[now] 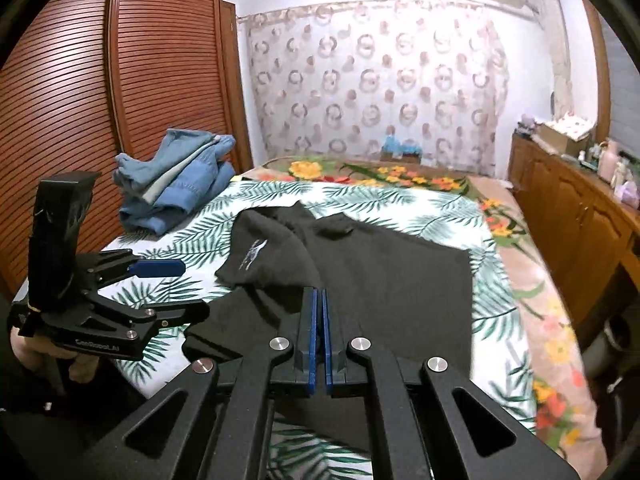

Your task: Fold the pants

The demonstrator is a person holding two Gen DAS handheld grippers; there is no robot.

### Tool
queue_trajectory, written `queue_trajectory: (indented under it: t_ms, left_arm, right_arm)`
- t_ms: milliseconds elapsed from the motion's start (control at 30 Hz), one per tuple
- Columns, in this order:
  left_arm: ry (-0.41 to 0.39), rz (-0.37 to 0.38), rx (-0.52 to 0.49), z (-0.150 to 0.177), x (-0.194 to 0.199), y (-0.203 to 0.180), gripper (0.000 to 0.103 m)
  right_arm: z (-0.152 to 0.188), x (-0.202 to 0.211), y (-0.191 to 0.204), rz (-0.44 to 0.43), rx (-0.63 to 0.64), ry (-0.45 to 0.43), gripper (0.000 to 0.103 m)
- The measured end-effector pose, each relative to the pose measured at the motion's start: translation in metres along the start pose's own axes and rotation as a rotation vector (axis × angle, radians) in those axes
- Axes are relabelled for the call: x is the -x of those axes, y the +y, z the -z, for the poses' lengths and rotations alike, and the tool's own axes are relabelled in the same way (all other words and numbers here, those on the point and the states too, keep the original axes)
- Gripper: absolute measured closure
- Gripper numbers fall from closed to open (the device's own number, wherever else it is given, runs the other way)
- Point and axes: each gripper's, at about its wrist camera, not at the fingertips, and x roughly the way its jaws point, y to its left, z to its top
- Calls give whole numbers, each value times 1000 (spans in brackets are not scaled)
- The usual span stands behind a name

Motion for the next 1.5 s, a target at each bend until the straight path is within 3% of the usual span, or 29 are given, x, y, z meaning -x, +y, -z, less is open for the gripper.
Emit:
queue_trajectory:
  t_ms: [467, 767, 967, 1167, 1233, 1367, 1500]
  left_arm:
    - [17, 18, -20, -2, -12, -12, 25]
    - [30, 26, -20, 4, -17, -16, 25]
    - [48, 33, -15, 12, -18, -16, 25]
    - [47, 44, -16, 15, -13, -16, 25]
    - [47, 52, -21, 17, -10, -17, 25]
    - [48, 65, -32, 21, -7, -19, 26]
    - [54, 101, -51, 24, -7, -24, 39]
  right_arm:
    - [15, 37, -23, 76, -44, -2, 101]
    - [28, 40, -22, 116, -70, 45, 101]
    - [38, 21, -28, 148, -86, 129, 101]
    - [32, 22, -25, 173, -103, 136, 100]
    - [27, 25, -23, 180, -106, 132, 98]
    - [23, 30, -21, 198, -118, 124, 79]
    - [23, 28, -19, 184, -122, 113, 71]
